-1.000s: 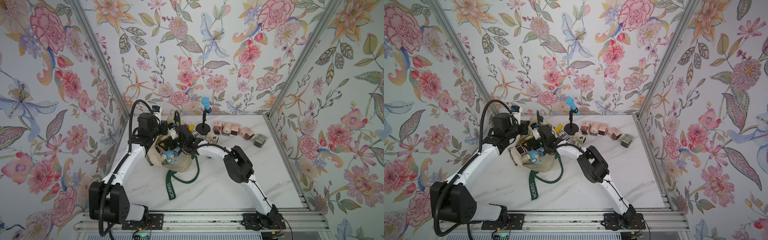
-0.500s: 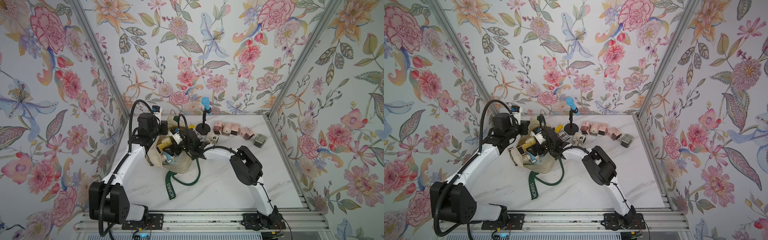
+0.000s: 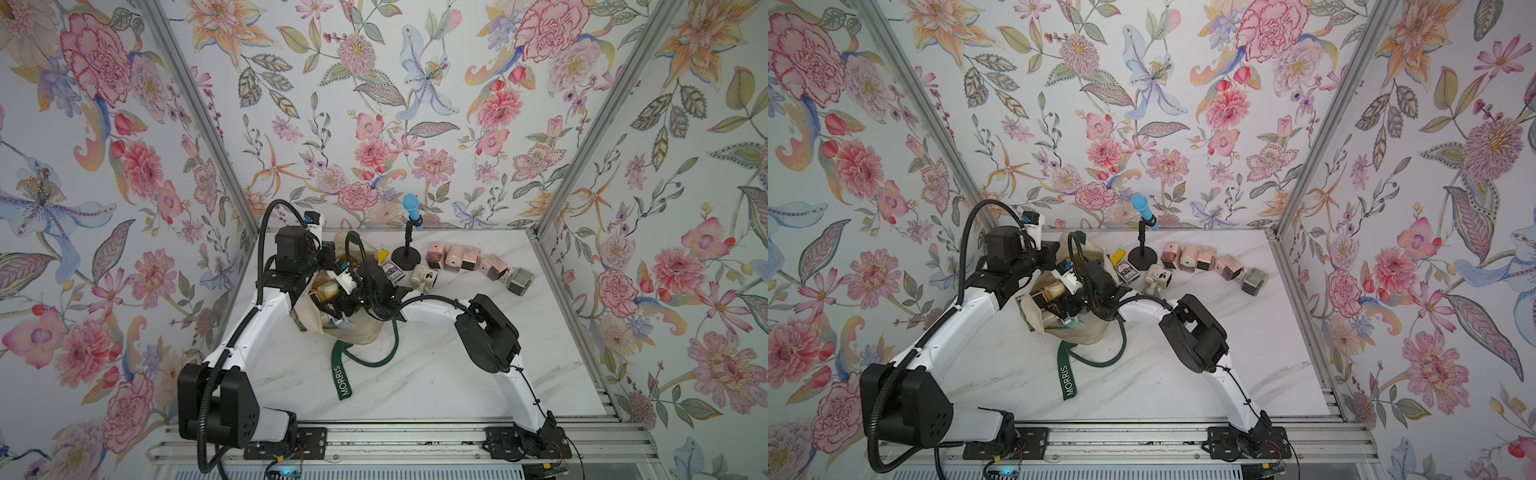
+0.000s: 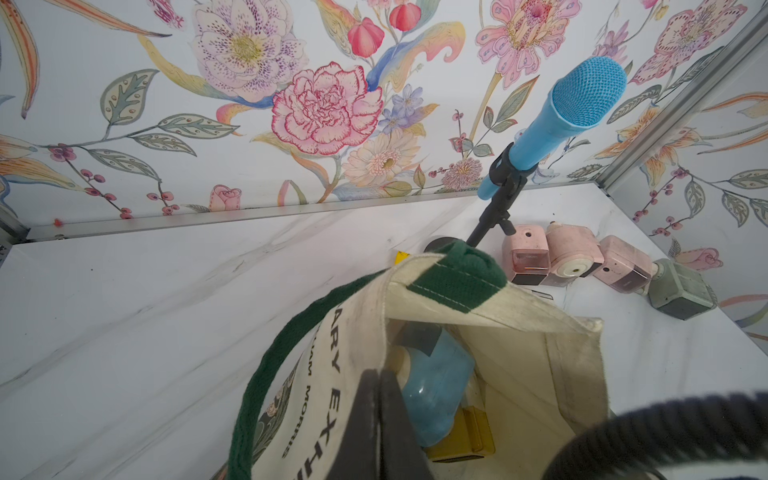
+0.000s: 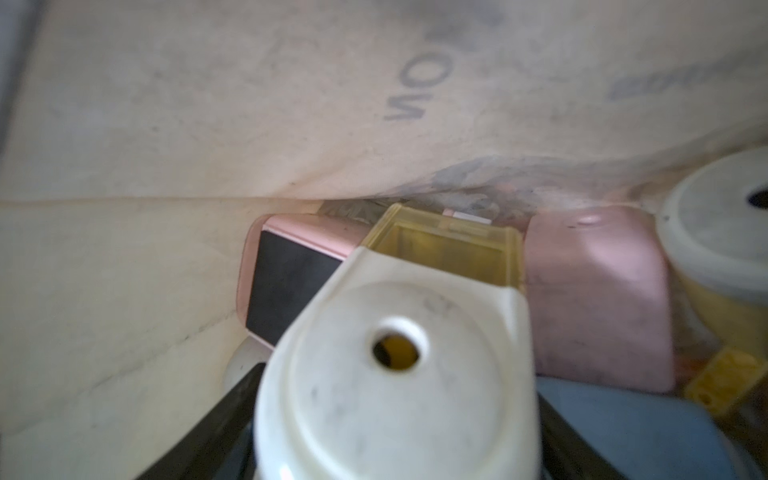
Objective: Take out the pencil sharpeners from the tote bags
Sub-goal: Pick up the pencil sharpener from the canvas bag.
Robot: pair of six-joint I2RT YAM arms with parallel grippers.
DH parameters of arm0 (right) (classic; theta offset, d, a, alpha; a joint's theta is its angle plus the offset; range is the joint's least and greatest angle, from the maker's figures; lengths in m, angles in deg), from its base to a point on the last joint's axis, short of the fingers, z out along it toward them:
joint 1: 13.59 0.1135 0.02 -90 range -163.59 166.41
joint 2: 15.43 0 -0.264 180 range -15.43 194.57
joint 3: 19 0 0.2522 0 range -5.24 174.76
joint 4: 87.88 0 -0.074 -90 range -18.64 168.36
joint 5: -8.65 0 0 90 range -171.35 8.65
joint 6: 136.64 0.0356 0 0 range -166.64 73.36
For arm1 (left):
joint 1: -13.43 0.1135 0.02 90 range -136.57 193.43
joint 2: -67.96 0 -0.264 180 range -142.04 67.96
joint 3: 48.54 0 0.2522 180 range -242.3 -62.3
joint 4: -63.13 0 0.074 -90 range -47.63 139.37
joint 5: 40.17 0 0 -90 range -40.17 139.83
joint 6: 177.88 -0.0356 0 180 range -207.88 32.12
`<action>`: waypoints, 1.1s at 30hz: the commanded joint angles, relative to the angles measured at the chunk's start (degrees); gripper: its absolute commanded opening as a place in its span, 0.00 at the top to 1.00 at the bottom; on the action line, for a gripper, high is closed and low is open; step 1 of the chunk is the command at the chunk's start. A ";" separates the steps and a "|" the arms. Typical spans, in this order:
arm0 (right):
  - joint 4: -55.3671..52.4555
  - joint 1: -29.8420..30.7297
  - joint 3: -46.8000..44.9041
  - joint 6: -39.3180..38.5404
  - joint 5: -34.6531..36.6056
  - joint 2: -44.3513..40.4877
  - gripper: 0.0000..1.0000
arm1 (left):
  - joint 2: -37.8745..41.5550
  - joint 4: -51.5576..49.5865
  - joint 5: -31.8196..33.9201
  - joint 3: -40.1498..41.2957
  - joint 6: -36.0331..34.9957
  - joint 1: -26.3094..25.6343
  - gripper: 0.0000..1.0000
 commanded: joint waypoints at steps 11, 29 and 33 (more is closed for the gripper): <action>4.23 1.26 -6.64 0.95 5.13 -7.20 0.46 | 1.30 3.50 -1.43 -0.72 -0.56 -0.33 1.00; 7.77 2.28 -28.41 -1.79 17.54 -31.77 0.54 | 1.41 3.66 -1.62 -0.56 -0.58 -0.34 1.00; 6.31 1.06 -33.72 -1.23 21.95 -39.30 0.55 | 1.36 3.47 -1.43 -0.56 -0.64 -0.41 1.00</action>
